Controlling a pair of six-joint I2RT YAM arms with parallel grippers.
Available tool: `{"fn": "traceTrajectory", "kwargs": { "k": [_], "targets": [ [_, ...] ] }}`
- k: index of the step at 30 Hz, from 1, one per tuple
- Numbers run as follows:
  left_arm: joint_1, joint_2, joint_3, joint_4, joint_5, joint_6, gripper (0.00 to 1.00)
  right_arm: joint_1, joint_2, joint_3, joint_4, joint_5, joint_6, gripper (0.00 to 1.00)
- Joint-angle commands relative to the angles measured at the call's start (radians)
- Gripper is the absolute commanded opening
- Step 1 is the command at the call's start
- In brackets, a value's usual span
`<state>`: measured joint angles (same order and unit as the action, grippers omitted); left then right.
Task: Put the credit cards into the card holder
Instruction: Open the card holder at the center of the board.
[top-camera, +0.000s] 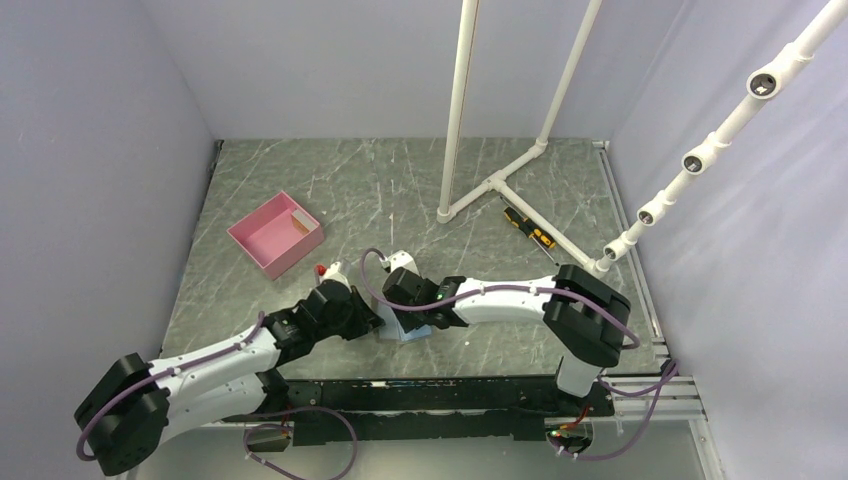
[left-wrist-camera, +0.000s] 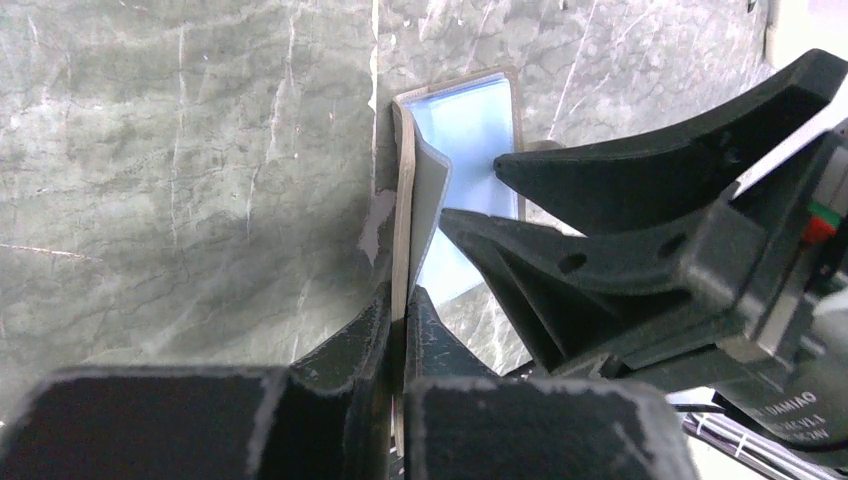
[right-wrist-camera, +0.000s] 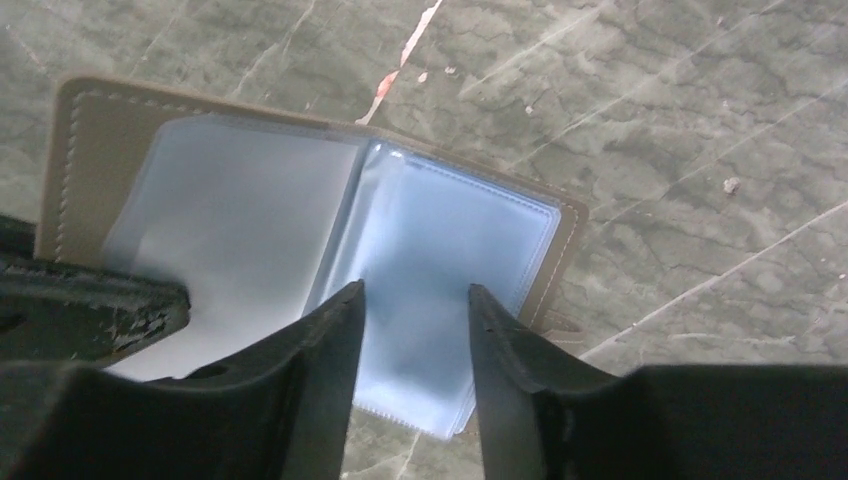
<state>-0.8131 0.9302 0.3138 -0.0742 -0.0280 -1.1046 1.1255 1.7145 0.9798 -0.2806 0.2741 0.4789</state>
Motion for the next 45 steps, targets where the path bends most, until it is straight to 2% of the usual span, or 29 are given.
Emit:
{"fn": "traceTrajectory", "kwargs": {
  "k": [1,5,9,14,18,20,24,26,27,30,32,35,37,40,45],
  "targets": [
    [-0.001,0.029,-0.005,0.064,-0.006,-0.014,0.0,-0.001,-0.072,-0.018,0.025,-0.051,-0.014,0.49],
    [0.0,0.062,0.013,0.067,0.003,-0.014,0.0,-0.007,-0.128,-0.022,0.034,-0.052,-0.011,0.57],
    [0.001,0.102,-0.003,0.177,0.004,-0.042,0.0,-0.053,-0.194,-0.052,0.035,-0.058,-0.011,0.63],
    [0.0,0.244,0.059,0.245,0.026,-0.019,0.03,-0.198,-0.284,-0.155,0.123,-0.231,-0.004,0.65],
    [0.001,0.317,0.086,0.261,0.043,-0.012,0.17,-0.262,-0.297,-0.197,0.197,-0.381,0.001,0.65],
    [0.005,0.339,0.096,0.247,0.048,-0.009,0.2,-0.268,-0.294,-0.208,0.232,-0.441,0.006,0.61],
    [0.005,0.358,0.106,0.239,0.066,-0.013,0.24,-0.27,-0.287,-0.229,0.309,-0.532,0.03,0.44],
    [0.005,0.359,0.108,0.234,0.066,-0.017,0.24,-0.27,-0.282,-0.233,0.321,-0.543,0.035,0.42],
    [0.005,0.362,0.105,0.233,0.066,-0.02,0.23,-0.27,-0.283,-0.226,0.304,-0.522,0.03,0.43],
    [0.005,0.368,0.091,0.244,0.07,-0.038,0.21,-0.266,-0.323,-0.192,0.196,-0.381,-0.01,0.58],
    [0.006,0.367,0.08,0.262,0.076,-0.047,0.22,-0.262,-0.366,-0.179,0.147,-0.313,-0.046,0.64],
    [0.005,0.36,0.076,0.258,0.081,-0.049,0.25,-0.254,-0.391,-0.156,0.117,-0.376,-0.086,0.68],
    [0.005,0.347,0.08,0.238,0.077,-0.046,0.31,-0.254,-0.363,-0.161,0.158,-0.498,-0.068,0.65],
    [0.005,0.316,0.073,0.2,0.057,-0.048,0.43,-0.256,-0.321,-0.212,0.308,-0.669,0.016,0.55],
    [0.006,0.237,0.021,0.126,0.031,-0.065,0.57,-0.301,-0.213,-0.307,0.519,-0.758,0.099,0.33]
  ]
}}
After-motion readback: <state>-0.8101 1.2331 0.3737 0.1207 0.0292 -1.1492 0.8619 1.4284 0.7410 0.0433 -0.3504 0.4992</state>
